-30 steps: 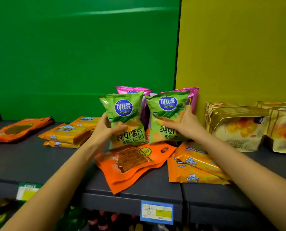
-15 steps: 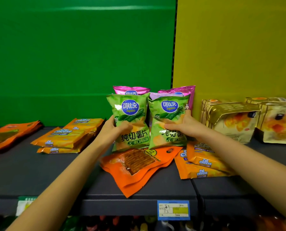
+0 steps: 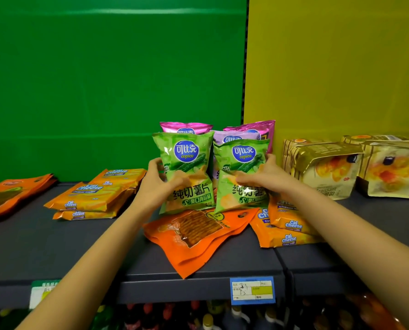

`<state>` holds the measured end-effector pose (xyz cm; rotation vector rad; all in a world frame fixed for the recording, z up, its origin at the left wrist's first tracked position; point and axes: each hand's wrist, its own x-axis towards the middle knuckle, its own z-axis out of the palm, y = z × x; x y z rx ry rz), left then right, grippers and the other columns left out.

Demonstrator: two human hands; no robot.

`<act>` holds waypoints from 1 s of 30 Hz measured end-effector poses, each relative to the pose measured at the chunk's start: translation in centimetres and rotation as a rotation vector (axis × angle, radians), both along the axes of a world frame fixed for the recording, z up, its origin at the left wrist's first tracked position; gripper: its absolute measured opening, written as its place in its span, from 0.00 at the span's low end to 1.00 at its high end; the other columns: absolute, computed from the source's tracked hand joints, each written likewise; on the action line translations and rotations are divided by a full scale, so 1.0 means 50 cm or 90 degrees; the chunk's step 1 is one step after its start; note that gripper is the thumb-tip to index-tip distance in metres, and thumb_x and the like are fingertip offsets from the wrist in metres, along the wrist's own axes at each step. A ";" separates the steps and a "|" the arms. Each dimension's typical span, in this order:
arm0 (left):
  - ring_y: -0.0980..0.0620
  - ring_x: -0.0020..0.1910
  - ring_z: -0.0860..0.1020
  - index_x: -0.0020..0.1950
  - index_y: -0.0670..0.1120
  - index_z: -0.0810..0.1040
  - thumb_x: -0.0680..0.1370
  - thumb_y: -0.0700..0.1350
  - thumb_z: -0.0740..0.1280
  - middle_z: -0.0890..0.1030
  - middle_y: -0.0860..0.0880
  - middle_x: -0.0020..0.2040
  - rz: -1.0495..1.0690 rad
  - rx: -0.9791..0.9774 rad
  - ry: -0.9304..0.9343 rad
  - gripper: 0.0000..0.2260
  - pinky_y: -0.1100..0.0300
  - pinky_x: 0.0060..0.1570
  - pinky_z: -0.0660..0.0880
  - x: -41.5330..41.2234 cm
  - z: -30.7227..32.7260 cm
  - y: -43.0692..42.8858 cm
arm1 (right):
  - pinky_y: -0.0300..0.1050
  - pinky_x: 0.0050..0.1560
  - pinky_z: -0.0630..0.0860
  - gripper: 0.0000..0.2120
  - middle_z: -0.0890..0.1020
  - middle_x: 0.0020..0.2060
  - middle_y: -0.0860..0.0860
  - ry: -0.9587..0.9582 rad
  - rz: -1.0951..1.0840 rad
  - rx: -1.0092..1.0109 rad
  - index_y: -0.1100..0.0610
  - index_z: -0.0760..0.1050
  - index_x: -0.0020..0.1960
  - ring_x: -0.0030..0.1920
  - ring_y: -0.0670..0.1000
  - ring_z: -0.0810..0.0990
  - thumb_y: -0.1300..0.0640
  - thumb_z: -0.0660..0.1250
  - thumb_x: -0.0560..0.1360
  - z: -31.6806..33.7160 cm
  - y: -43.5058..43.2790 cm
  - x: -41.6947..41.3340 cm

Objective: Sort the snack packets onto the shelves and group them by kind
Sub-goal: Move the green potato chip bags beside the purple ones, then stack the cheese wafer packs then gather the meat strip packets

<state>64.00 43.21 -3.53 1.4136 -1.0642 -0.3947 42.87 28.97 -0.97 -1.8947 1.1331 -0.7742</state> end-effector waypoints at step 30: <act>0.47 0.54 0.75 0.47 0.46 0.78 0.77 0.61 0.53 0.78 0.47 0.50 0.100 0.249 -0.662 0.22 0.55 0.50 0.69 -0.322 -0.075 0.014 | 0.39 0.51 0.73 0.44 0.82 0.46 0.43 0.301 0.063 0.032 0.48 0.79 0.43 0.46 0.43 0.79 0.17 0.57 0.42 -0.046 0.023 -0.337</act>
